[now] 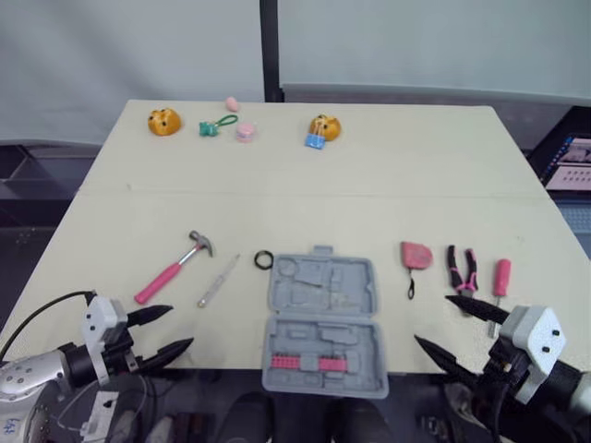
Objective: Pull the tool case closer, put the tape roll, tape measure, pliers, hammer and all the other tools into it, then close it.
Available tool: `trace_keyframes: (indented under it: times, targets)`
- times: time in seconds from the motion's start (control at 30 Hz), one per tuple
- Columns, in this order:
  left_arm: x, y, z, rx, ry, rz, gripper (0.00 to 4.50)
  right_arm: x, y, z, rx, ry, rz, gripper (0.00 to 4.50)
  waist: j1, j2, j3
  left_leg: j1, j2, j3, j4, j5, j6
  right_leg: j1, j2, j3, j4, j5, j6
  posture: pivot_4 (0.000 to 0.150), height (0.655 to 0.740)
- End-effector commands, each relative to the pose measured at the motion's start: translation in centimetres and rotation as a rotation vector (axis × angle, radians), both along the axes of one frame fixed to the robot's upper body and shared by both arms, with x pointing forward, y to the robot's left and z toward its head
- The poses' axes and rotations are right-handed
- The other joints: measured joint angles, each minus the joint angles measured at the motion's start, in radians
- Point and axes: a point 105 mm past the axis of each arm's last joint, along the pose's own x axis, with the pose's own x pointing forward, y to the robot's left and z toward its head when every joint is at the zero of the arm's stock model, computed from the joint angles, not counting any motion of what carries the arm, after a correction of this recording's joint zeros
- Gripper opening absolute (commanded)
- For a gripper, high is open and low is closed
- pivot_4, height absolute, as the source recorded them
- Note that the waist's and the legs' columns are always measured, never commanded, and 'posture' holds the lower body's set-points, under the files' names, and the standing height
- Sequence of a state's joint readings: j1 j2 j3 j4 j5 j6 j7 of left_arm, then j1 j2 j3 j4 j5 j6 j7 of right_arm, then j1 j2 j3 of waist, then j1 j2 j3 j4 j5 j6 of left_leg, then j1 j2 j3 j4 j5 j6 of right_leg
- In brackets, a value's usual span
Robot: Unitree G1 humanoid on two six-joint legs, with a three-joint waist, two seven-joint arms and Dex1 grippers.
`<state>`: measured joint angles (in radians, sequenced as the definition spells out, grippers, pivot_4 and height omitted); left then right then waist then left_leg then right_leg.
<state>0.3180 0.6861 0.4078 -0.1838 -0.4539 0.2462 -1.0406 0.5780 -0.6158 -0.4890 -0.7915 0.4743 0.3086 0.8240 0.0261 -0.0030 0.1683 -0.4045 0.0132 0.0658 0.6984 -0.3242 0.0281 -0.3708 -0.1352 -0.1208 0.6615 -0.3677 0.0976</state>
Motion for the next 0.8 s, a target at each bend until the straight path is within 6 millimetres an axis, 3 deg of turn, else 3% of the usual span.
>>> trace_keyframes:
  times: [0.03,0.07,0.2,0.4,0.57,0.8]
  targets:
    - [0.7,-0.3,0.4,0.095,0.004,-0.06,4.41,0.0,1.0,0.7,0.018,-0.054,0.049,4.42,0.001,0.0,0.0,0.0,0.0,0.0,0.0,0.0,0.0,0.0,0.0,0.0,0.0,0.0,0.0,0.15,0.6677]
    - [0.9,-0.2,0.3,0.127,0.019,-0.068,4.41,0.0,1.1,0.6,0.019,-0.056,0.051,4.42,0.001,0.0,0.0,0.0,0.0,0.0,0.0,0.0,0.0,0.0,0.0,0.0,0.0,0.0,0.0,0.15,0.6677]
    - [2.6,-1.1,3.1,0.208,-0.013,-0.173,4.41,0.2,1.2,0.3,0.028,-0.053,0.058,4.42,0.001,0.0,0.0,0.0,0.0,0.0,0.0,0.0,0.0,0.0,0.001,0.0,0.001,0.0,0.0,0.15,0.6677]
    - [3.5,-2.6,6.5,0.442,0.005,-0.46,4.41,0.7,1.5,0.0,0.026,-0.045,0.081,4.42,-0.003,0.001,0.001,0.0,0.0,0.001,0.0,0.001,-0.001,-0.001,0.002,0.001,0.002,0.0,0.0,0.15,0.6677]
    - [5.5,-2.7,7.5,0.669,0.027,-0.599,4.41,0.9,1.7,0.0,0.01,-0.057,0.092,4.42,-0.001,0.002,0.001,0.0,0.0,0.003,0.0,0.001,-0.001,-0.003,0.004,0.002,0.007,0.0,0.0,0.15,0.6677]
    - [9.5,-4.9,9.4,0.774,0.047,-0.831,4.41,1.0,2.0,-0.1,-0.004,-0.078,0.085,4.42,0.003,0.001,0.001,-0.001,-0.003,0.006,0.001,0.002,0.0,-0.005,0.006,0.001,0.012,-0.001,0.002,0.15,0.6677]
